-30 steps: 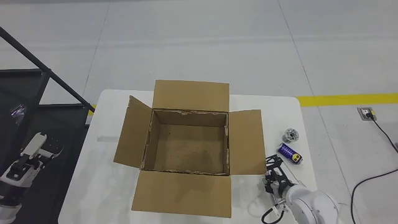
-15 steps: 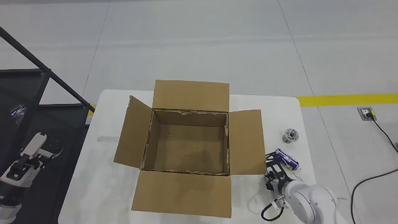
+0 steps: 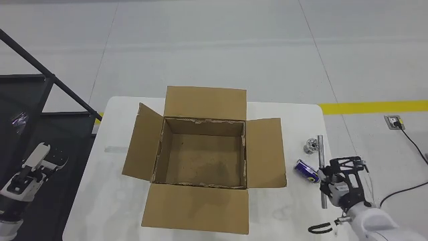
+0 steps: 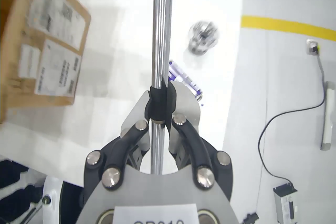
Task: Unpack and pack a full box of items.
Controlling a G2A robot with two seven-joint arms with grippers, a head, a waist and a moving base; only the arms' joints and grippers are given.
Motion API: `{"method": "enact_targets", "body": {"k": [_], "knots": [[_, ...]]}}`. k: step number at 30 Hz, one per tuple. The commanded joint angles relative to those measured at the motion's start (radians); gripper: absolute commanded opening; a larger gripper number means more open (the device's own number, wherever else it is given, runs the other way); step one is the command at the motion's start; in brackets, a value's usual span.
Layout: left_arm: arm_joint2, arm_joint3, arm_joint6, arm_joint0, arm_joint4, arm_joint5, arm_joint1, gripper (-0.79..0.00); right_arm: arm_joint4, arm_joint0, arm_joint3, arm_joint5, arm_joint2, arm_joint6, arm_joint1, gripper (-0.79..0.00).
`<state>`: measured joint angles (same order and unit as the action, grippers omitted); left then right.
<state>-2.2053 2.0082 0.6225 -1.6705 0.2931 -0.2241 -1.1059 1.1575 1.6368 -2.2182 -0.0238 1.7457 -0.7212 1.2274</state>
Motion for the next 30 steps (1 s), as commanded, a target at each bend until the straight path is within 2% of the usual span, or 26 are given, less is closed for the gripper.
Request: {"method": "enact_targets", "body": {"k": [1,3,8,12,15,19,23,28,30], "knots": [[0.0,0.0,0.0,0.0,0.0,0.0,0.0,0.0,0.02,0.038,-0.1,0.008,0.002,0.062,0.002,-0.785],[0.0,0.0,0.0,0.0,0.0,0.0,0.0,0.0,0.036,0.039,-0.132,-0.002,-0.013,0.098,0.002,-0.785],[0.0,0.0,0.0,0.0,0.0,0.0,0.0,0.0,0.099,-0.094,-0.132,-0.076,-0.145,0.131,-0.001,-0.785],[0.0,0.0,0.0,0.0,0.0,0.0,0.0,0.0,0.185,-0.248,-0.132,-0.097,-0.333,0.035,0.004,-0.785],[0.0,0.0,0.0,0.0,0.0,0.0,0.0,0.0,0.225,-0.378,-0.12,-0.096,-0.479,-0.093,0.014,-0.785],[0.0,0.0,0.0,0.0,0.0,0.0,0.0,0.0,0.244,-0.604,0.035,-0.069,-0.687,-0.21,0.046,-0.785],[0.0,0.0,0.0,0.0,0.0,0.0,0.0,0.0,0.233,-0.847,0.28,0.002,-0.895,-0.277,0.105,-0.785],[0.0,0.0,0.0,0.0,0.0,0.0,0.0,0.0,0.141,-1.055,0.564,0.074,-1.056,-0.328,0.185,-0.785],[0.0,0.0,0.0,0.0,0.0,0.0,0.0,0.0,0.113,-1.089,0.618,0.088,-1.081,-0.337,0.204,-0.785]]}}
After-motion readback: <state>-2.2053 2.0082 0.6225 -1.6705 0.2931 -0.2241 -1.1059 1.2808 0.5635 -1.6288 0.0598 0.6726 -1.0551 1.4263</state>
